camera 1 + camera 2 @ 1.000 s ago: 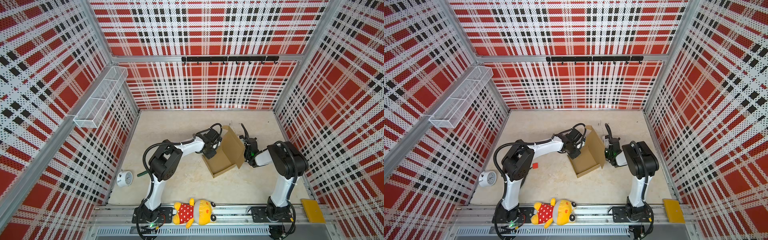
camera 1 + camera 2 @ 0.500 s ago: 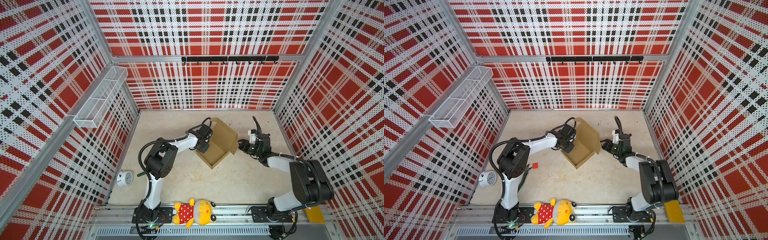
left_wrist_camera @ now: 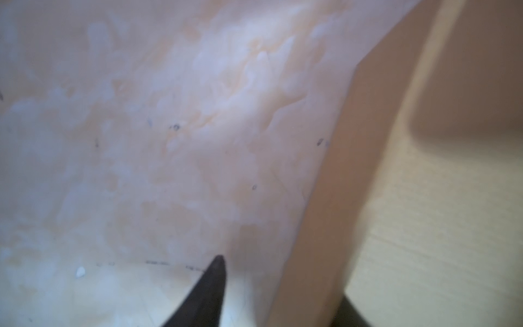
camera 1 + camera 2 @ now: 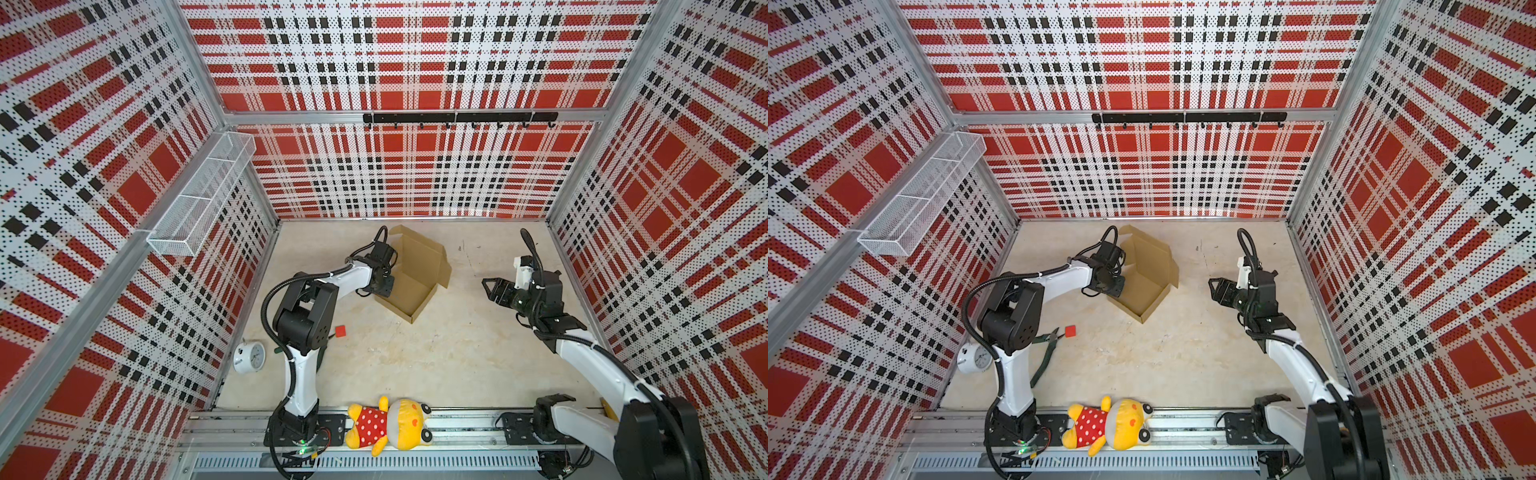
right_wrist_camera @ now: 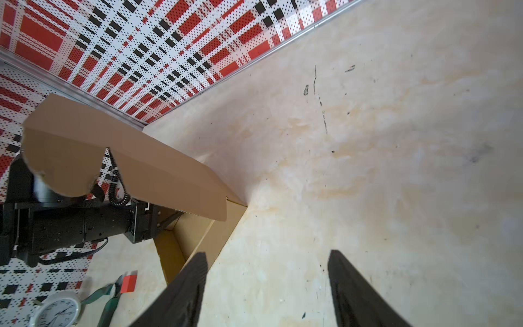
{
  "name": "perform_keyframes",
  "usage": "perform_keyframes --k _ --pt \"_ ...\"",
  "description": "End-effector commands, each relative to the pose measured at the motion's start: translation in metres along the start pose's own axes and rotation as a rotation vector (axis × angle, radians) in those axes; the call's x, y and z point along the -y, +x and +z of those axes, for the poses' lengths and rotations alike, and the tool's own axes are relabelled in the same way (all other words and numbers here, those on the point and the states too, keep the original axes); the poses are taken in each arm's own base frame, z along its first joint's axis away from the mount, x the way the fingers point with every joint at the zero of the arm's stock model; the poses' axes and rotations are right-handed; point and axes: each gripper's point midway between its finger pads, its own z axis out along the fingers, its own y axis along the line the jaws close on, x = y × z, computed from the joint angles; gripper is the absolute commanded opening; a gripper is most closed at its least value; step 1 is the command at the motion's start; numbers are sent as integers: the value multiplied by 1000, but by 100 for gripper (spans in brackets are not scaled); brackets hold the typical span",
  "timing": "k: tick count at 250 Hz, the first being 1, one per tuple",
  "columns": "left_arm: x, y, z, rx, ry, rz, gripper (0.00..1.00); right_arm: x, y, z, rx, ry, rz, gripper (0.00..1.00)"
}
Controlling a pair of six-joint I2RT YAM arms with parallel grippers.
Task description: Fold the paper box
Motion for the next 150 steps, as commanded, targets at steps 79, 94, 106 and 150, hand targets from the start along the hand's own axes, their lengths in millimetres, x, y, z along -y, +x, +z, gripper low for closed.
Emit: perform_keyframes --k 79,94,106,150 --pt "43 -4 -41 86 309 -106 66 -58 21 -6 -12 0 -282 76" --pt "55 -1 -46 84 377 -128 68 -64 23 -7 -16 -9 -298 76" --pt "62 2 -48 81 408 -143 70 -71 24 -8 -12 -16 -322 76" --pt "78 6 -57 79 457 -165 71 -87 27 -9 -18 -9 -376 75"
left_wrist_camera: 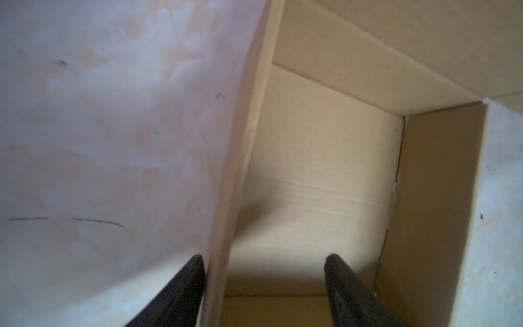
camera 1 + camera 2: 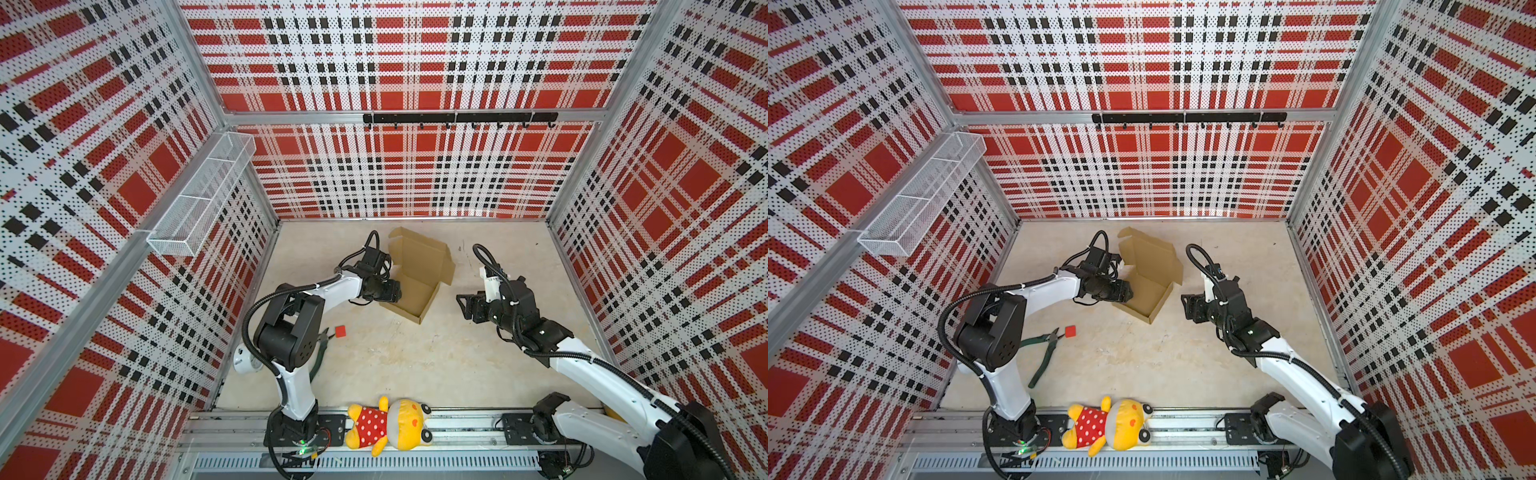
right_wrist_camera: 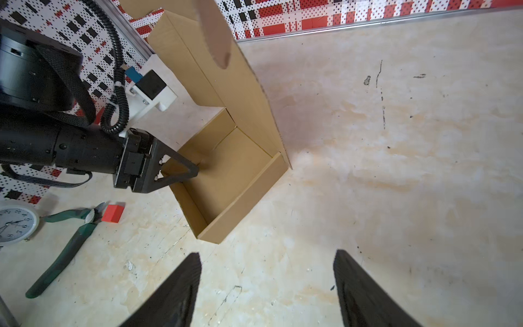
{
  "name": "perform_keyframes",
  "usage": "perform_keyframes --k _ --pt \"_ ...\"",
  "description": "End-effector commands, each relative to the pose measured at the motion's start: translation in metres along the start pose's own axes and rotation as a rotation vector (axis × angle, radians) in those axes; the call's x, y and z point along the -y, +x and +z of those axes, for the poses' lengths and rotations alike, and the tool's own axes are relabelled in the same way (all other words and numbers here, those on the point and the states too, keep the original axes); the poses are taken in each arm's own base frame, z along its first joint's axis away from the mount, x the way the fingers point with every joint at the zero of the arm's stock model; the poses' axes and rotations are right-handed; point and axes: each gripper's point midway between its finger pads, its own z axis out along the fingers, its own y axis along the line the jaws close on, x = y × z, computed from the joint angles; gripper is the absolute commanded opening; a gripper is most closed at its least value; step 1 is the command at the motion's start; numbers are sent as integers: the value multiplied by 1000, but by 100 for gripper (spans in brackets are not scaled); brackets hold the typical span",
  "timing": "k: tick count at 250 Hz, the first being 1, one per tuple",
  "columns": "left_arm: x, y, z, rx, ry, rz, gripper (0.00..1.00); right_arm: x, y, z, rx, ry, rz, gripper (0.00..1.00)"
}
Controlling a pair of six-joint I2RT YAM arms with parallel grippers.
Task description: Fold the paper box
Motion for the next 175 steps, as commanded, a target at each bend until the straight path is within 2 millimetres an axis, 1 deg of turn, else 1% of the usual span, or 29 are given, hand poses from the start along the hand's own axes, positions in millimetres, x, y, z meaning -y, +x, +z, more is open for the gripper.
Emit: perform_keyframes --k 1,26,49,70,85,91,102,124,129,156,175 --pt "31 -10 -15 49 106 -31 72 -8 -21 -5 55 29 -55 75" --pt "43 -7 -16 53 158 -50 72 -20 -21 -4 62 22 -101 75" --pt "55 -5 -16 53 192 -44 73 -25 -19 1 59 25 -110 75" --pt "62 -7 -22 64 216 -38 73 -31 -16 7 51 17 -115 74" --pt "64 -8 -26 78 223 -32 75 -40 -14 9 54 4 -149 75" --pt "63 -8 -28 86 220 -30 76 -44 -13 10 59 -7 -162 75" --pt "62 -10 -34 104 209 -18 80 -45 -13 12 74 -4 -173 75" --pt "58 -16 -51 155 194 5 85 -51 -18 16 100 -24 -188 76" --pt "56 -18 -54 168 192 8 86 -58 -17 16 98 -57 -202 76" --pt "43 -26 -70 227 175 28 89 -74 -15 21 125 -118 -297 76" --pt "33 -35 -83 267 151 49 91 -84 -15 24 132 -153 -337 76"
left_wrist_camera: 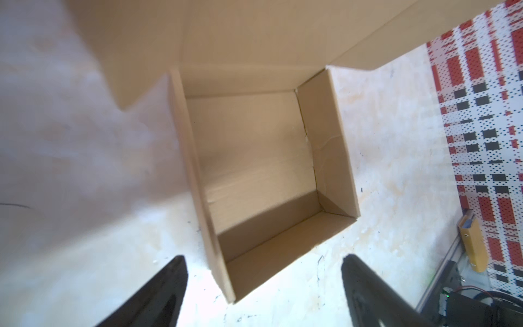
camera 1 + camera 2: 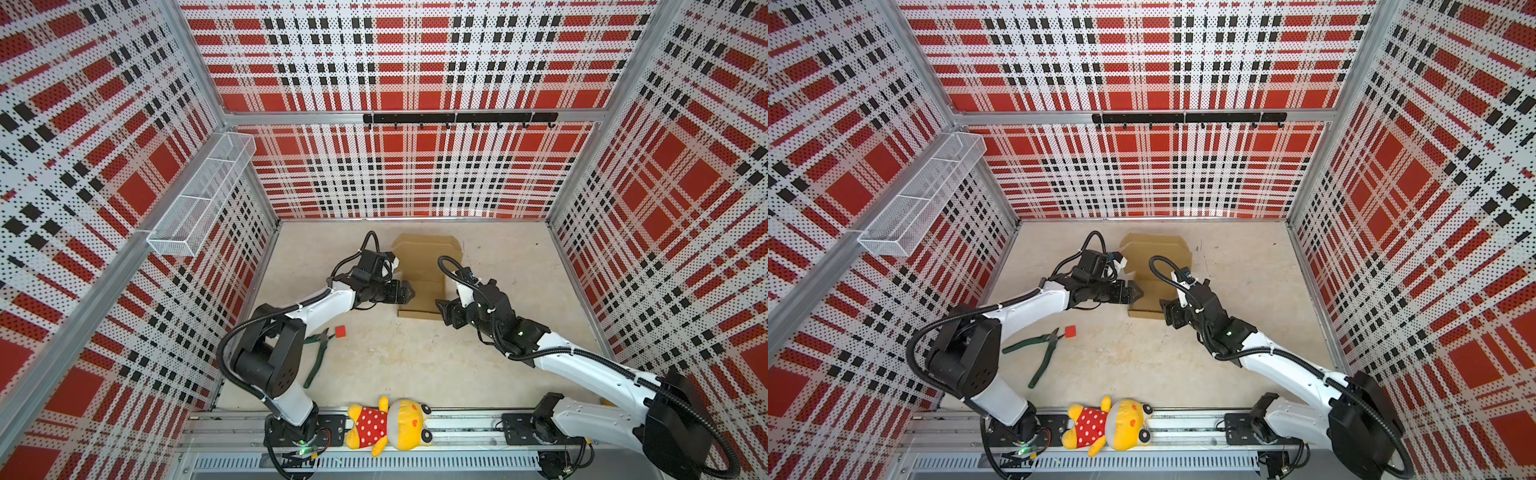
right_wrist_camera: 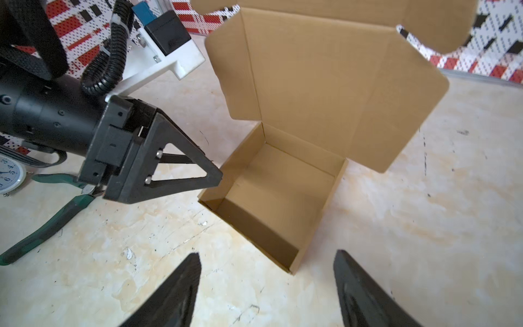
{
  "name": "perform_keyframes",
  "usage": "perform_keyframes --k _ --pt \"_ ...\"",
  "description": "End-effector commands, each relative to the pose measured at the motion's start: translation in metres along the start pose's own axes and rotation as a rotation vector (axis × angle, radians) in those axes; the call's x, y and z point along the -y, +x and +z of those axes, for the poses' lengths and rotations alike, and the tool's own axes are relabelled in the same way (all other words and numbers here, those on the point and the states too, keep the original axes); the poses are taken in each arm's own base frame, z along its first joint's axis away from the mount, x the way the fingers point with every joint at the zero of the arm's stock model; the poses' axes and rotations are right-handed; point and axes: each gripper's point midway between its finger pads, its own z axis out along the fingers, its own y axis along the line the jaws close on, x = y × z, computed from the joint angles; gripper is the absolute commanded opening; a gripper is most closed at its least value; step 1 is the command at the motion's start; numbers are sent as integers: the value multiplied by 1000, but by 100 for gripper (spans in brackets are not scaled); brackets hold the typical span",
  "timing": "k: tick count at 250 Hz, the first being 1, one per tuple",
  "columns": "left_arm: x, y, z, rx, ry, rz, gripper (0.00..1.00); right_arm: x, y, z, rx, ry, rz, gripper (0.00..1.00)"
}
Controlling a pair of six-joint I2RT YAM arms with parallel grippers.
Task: Fold the paper box
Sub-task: 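Reach the right gripper to the red block beside the pliers and grasp it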
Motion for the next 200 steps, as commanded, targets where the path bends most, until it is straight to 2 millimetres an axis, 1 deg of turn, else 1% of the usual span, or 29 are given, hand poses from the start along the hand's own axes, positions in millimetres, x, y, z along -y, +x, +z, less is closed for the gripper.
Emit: perform_keyframes --k 1,26,40,48,49,52,61,88,118,149,154,180,200 --pt "-11 -28 -23 108 -33 60 91 -21 -21 6 96 -79 -105 76" --pt "-29 -45 -40 151 -83 76 93 -39 -21 11 116 -130 -187 76" --pt "-42 -51 -46 171 -114 64 94 -48 -20 15 123 -161 -234 76" --pt "-45 -53 -48 178 -128 65 94 -53 -19 18 123 -173 -251 76" --pt "-50 -56 -51 185 -138 56 94 -53 -19 18 123 -174 -252 76" --pt "-56 -57 -54 192 -149 47 94 -55 -19 20 123 -179 -258 76" --pt "-62 -61 -60 207 -161 44 95 -62 -19 23 124 -202 -277 76" --pt "-76 -66 -74 240 -187 47 97 -91 -15 30 143 -293 -387 77" --pt "-96 -73 -89 277 -224 36 100 -121 -2 45 138 -399 -480 78" --pt "-111 -77 -107 314 -260 31 99 -159 10 59 106 -524 -565 79" --pt "-113 -77 -109 318 -267 29 100 -166 14 60 100 -549 -584 79" --pt "-130 -81 -125 353 -296 -10 100 -190 23 74 78 -640 -610 79" --pt "-139 -84 -139 387 -302 -40 99 -205 28 83 56 -696 -611 78"
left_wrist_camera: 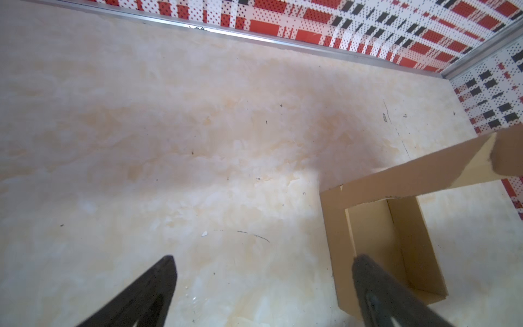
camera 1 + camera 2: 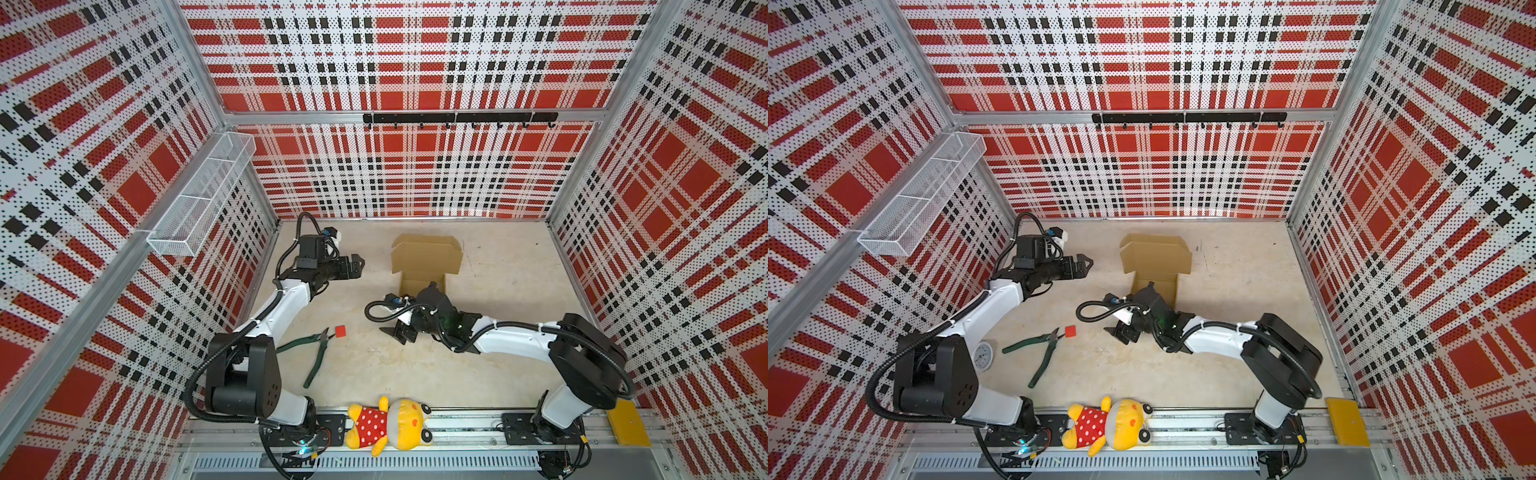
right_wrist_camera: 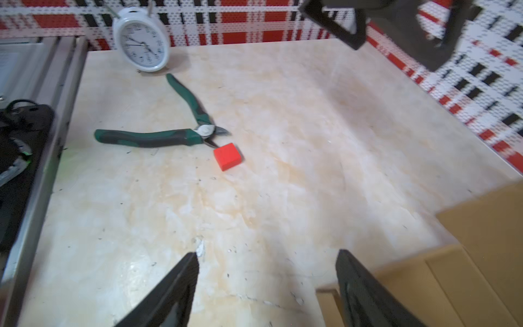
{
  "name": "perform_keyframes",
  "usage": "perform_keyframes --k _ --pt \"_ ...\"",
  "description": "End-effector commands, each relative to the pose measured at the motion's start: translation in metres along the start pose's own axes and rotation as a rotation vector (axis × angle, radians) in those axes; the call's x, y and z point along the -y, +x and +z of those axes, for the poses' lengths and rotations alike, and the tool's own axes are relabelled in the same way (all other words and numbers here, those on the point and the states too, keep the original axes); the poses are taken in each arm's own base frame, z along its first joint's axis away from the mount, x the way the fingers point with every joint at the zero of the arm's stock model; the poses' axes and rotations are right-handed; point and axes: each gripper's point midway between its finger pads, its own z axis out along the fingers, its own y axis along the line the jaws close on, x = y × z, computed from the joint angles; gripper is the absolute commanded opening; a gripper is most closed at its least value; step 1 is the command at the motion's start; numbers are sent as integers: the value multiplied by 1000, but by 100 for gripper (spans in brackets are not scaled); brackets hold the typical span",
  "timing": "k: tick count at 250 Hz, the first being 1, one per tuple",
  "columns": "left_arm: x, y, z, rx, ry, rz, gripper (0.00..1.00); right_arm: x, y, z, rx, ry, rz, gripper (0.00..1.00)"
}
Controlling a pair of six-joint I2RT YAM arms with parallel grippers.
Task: Fold the paper box
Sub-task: 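Reach the right gripper to the red block beside the pliers and grasp it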
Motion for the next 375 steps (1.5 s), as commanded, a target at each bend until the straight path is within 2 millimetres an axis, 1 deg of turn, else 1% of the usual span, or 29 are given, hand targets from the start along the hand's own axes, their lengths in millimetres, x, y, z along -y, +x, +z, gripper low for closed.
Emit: perform_keyframes --k 1,18,42,56,97,119,140,160,189,213,220,225,251,278,295,315,346,375 --pt "-17 -13 -16 62 -25 -21 99 -20 -21 19 69 -127 -79 78" --pt "-31 -18 -22 86 -47 -44 100 -28 -23 30 79 -179 -80 78" --pt "-51 -21 -28 109 -82 -101 100 -33 -22 46 72 -228 -71 77" --pt "-57 -23 -32 120 -89 -125 99 -34 -19 55 61 -246 -63 76" --pt "-64 -24 -36 137 -101 -123 99 -38 -3 80 4 -299 -62 76" --pt "-63 -26 -40 144 -101 -123 100 -38 8 94 -43 -315 -59 75" --pt "-65 -28 -43 154 -108 -110 99 -38 13 104 -67 -325 -63 75" --pt "-71 -27 -43 156 -133 -120 100 -38 19 114 -71 -328 -70 75" --pt "-70 -29 -45 157 -128 -126 100 -36 26 130 -109 -333 -53 74" --pt "-71 -29 -44 158 -133 -127 100 -40 31 139 -110 -355 -62 73" --pt "-72 -29 -43 158 -134 -130 100 -41 30 141 -103 -358 -65 73" --pt "-72 -28 -43 156 -134 -133 100 -42 33 143 -108 -365 -63 73" --pt "-70 -29 -45 157 -124 -137 99 -43 39 152 -127 -379 -47 72" --pt "-73 -28 -45 161 -135 -139 99 -48 39 158 -119 -396 -53 70" --pt "-72 -29 -45 161 -132 -143 100 -51 42 163 -127 -407 -53 69" --pt "-71 -31 -49 168 -123 -147 100 -54 43 167 -139 -414 -61 67" --pt "-77 -30 -49 172 -142 -150 100 -58 47 172 -141 -418 -76 64" --pt "-74 -31 -52 178 -126 -159 99 -59 49 174 -166 -417 -87 60"
